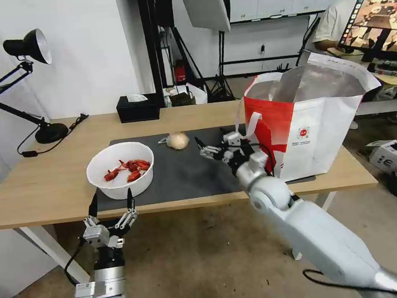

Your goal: Pick up the trash from the table and place it into the takeout bag.

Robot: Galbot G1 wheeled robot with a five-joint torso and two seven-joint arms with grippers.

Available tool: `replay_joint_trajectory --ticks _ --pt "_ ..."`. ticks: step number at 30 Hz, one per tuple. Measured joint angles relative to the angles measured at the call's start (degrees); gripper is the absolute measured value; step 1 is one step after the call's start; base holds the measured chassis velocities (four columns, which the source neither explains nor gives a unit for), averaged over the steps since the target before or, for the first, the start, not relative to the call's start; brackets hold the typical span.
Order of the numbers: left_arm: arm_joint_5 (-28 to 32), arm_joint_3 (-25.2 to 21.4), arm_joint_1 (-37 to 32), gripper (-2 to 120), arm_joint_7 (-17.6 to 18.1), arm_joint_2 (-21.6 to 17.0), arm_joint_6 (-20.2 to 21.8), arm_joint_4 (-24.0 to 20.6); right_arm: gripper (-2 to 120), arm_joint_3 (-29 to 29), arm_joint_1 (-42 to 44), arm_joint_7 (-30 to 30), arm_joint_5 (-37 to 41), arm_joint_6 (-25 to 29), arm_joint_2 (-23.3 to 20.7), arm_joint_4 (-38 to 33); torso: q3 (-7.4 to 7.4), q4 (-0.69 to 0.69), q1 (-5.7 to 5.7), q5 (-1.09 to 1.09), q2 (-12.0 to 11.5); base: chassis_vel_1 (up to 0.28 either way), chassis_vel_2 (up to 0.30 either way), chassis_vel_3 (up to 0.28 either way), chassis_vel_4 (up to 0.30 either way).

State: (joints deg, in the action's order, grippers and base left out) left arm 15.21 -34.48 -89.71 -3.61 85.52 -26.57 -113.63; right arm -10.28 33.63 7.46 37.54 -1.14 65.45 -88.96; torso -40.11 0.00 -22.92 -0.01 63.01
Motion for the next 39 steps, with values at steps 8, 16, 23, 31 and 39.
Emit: replay_joint_trajectory --ticks 8,16,23,31,39 --pt "0.2 0.0 0.3 100 0.0 -0.1 -0.6 0.7 100 -2.9 -5.9 1.7 4.1 -3.6 2.9 6.1 0.0 0.0 0.0 0.01 0.0 0.0 0.0 0.0 0.0" --pt "0.5 0.0 0.4 100 0.0 -0.3 -0.8 0.9 100 -5.4 -9.4 2.1 4.5 -4.7 6.1 12.1 0.0 0.0 0.0 0.01 0.0 0.0 0.0 0.0 0.0" --pt "1.4 0.1 0.7 100 0.0 -0.5 -0.9 1.0 100 -6.9 -12.6 2.0 4.1 -4.9 9.4 19.2 0.01 0.0 0.0 0.01 0.0 0.0 0.0 0.0 0.0" --pt "1.9 -0.1 0.6 100 0.0 -0.8 -0.9 1.0 100 -8.2 -15.9 1.0 4.1 -5.0 13.4 25.7 0.01 0.0 0.01 0.0 0.0 0.0 0.0 0.0 0.0" --pt "2.2 -0.2 0.7 100 0.0 -0.8 -1.0 1.0 100 -9.9 -18.8 0.4 2.6 -5.0 17.8 32.5 0.01 0.01 0.01 0.01 0.0 0.0 0.0 0.0 0.0"
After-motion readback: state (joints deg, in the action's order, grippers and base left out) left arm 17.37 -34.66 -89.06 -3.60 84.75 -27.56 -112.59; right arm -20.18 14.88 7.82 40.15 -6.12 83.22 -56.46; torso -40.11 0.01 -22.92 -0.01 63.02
